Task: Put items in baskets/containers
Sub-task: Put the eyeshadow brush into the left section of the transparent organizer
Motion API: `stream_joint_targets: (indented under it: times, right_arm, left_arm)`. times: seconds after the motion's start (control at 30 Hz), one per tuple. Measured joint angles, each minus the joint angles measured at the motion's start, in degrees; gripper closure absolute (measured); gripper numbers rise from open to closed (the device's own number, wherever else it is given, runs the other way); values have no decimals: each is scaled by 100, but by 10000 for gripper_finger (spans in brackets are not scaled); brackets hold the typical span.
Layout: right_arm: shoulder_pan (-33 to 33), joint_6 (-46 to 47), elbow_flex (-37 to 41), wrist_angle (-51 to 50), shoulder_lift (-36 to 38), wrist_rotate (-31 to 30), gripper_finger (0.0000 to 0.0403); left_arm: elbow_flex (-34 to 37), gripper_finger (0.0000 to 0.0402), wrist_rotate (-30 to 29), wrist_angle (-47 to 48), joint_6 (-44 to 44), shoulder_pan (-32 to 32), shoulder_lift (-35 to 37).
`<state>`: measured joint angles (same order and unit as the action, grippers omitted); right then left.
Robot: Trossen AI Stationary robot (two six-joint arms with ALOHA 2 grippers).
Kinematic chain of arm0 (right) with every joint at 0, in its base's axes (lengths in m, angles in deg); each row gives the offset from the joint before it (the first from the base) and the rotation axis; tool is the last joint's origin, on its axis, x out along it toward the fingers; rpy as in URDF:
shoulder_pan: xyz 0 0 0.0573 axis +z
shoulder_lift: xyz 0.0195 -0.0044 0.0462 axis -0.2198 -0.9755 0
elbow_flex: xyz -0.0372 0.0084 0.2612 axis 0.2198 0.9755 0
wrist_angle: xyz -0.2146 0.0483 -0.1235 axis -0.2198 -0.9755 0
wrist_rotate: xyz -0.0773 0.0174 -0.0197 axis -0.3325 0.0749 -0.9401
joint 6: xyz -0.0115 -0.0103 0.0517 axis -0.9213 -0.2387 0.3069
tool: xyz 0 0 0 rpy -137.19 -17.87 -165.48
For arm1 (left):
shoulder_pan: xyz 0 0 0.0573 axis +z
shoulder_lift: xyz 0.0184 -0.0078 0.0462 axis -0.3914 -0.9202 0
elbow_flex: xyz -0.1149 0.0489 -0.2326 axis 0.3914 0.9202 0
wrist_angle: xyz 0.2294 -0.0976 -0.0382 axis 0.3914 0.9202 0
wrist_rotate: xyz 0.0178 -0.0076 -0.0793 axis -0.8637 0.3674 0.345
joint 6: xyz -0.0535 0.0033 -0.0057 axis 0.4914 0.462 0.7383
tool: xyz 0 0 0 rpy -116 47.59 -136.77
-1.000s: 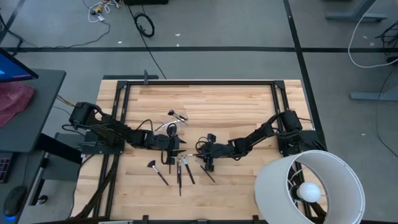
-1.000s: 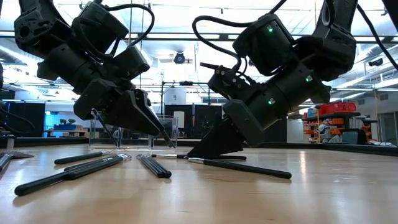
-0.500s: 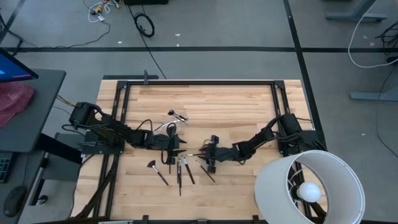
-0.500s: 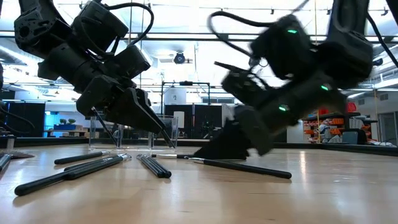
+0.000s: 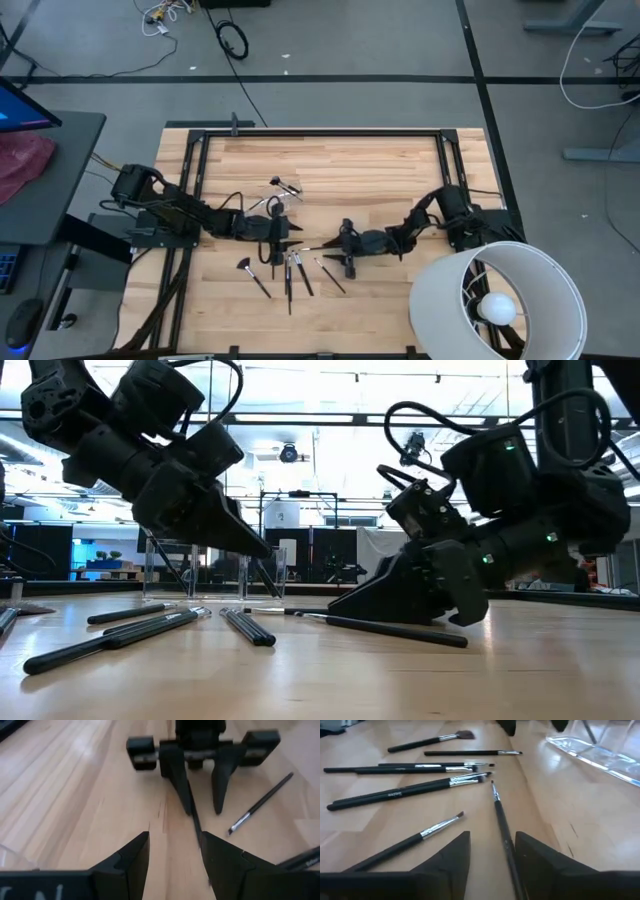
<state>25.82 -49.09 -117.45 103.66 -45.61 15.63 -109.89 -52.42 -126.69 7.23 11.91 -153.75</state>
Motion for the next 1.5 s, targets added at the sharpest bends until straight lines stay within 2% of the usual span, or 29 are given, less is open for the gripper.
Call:
stream_joint_targets:
  times: [0.17,0.37,0.47,0.57,0.77,0.87,1.0,1.17,1.5]
  right_arm:
    - [-228,-263,-19,-64,-3,478,271]
    - [-524,-544,-21,-65,-1,977,355]
    - [-653,-667,-14,-39,-1,1149,389]
    - [-686,-643,-14,16,-5,1138,387]
    - [-745,-591,-3,323,-31,676,393]
    - [-801,-480,-16,235,-27,777,393]
    - [-797,-474,-19,261,-28,817,393]
    - [-798,-566,-19,422,-33,862,393]
    - [-797,-614,-24,728,-51,885,389]
  left_arm:
    - [0,220,4,-211,161,1,0]
    - [0,220,406,-240,458,-9,0]
    - [0,220,821,-282,438,-34,0]
    - [0,220,1098,-272,187,-38,0]
    - [-45,220,1098,-221,184,-22,0]
    - [-107,220,1019,-197,85,3,0]
    - [-111,220,620,14,-162,194,0]
    - [-111,220,844,417,127,434,-12]
    - [-111,220,853,111,137,455,-730]
